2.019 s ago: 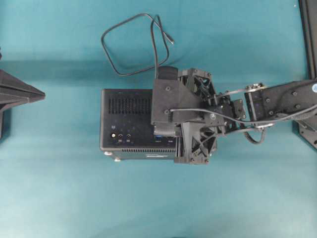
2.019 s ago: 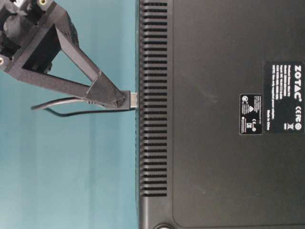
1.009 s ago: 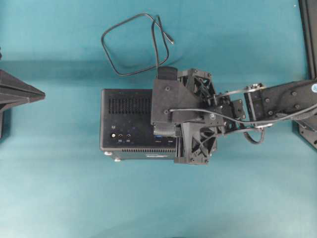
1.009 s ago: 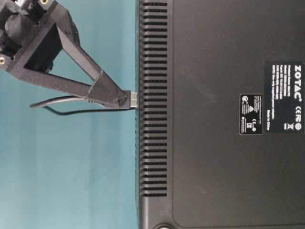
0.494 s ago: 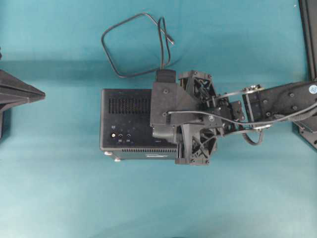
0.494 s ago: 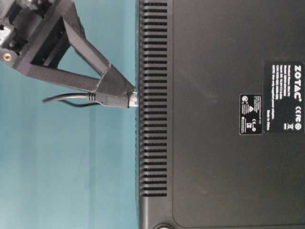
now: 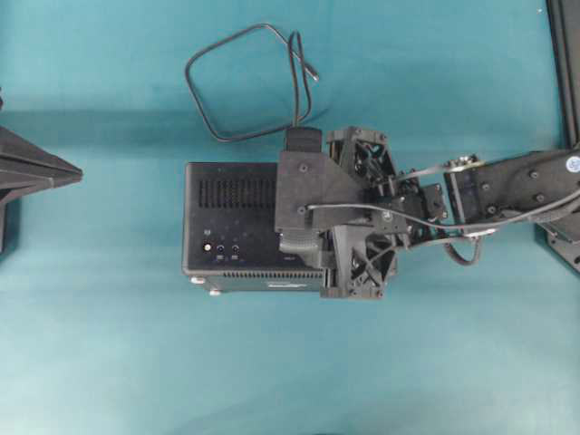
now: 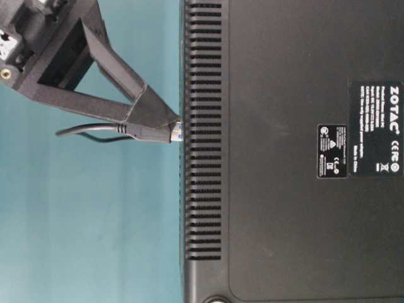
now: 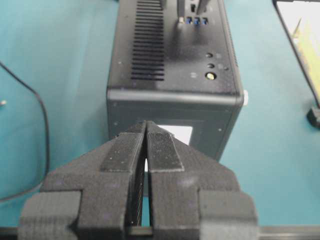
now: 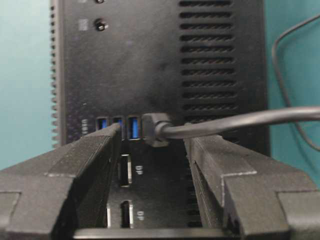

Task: Insert the USB into the PC box with both arms.
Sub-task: 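Push the held USB plug with the right gripper into the side port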

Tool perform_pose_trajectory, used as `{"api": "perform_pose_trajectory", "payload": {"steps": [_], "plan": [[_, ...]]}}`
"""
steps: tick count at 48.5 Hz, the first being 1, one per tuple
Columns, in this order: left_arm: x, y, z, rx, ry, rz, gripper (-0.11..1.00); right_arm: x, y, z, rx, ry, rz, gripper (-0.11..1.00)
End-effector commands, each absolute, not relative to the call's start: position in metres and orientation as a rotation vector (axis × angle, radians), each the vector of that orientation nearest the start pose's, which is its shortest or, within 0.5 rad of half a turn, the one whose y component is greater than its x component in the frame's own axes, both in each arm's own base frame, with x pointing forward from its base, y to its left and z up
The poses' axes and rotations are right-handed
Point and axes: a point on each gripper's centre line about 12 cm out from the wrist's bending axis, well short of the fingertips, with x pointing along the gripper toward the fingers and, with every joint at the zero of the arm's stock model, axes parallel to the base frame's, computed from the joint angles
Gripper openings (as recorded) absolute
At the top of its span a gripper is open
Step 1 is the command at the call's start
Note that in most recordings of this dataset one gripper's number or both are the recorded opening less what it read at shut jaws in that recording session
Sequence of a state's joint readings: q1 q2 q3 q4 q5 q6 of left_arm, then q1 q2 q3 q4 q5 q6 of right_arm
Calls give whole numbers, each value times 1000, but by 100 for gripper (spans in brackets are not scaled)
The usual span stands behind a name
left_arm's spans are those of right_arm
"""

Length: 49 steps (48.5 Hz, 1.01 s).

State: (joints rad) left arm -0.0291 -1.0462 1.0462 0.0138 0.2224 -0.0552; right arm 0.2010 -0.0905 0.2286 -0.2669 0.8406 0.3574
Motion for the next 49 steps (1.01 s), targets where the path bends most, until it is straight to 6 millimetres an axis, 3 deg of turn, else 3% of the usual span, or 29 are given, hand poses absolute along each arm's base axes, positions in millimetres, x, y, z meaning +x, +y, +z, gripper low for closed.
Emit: {"api": "perform_pose_trajectory", "payload": {"steps": [1,18,31,37,49], "plan": [[187,-5,310,-43,201,-19,0,389,56,318,-11,875,-79,59],[187,-4,309,-45,204,-18,0,391,56,335,-6,831,-76,59],[187,-4,309,-45,203,-18,0,390,56,331,-7,840,-77,56],[187,-5,308,-48,205,-19,0,391,55,330,-9,843,-78,46],[187,-4,308,-48,205,-18,0,391,54,330,-7,843,-81,13]]}}
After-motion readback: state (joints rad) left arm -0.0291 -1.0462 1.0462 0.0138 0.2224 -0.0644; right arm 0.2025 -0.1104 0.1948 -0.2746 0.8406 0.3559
